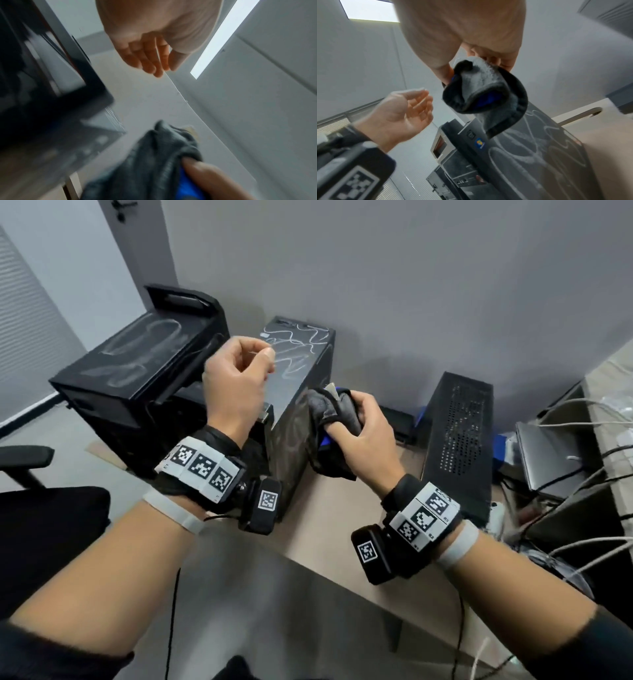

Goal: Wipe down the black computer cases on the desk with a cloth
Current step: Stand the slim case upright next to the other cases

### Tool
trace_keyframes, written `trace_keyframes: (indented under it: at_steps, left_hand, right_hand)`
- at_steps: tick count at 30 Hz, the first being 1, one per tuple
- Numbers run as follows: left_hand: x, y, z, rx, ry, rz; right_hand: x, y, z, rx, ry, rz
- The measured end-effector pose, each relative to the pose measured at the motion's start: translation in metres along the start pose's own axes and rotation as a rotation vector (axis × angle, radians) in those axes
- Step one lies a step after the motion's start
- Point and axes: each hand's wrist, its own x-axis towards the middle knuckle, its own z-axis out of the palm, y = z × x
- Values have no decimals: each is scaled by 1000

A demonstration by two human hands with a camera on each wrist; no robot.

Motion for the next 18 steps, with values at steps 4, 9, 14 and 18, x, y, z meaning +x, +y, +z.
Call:
trace_keyframes:
  at_steps: [4,9,14,18]
  left_hand:
    - [38,-28,-66,157,276,-114]
    - [67,-87,-102,20,-22,-557]
    - [67,-85,-107,-201,-256,-603]
    - [71,-93,-114,-242,-258,-609]
  right_hand:
    - [13,-26,31,-34,29,-121]
    - [22,-32,103,-489,-182,-276]
    - [45,-65,168,-721,-315,-348]
    - [55,-79,193,-705,-432,-331]
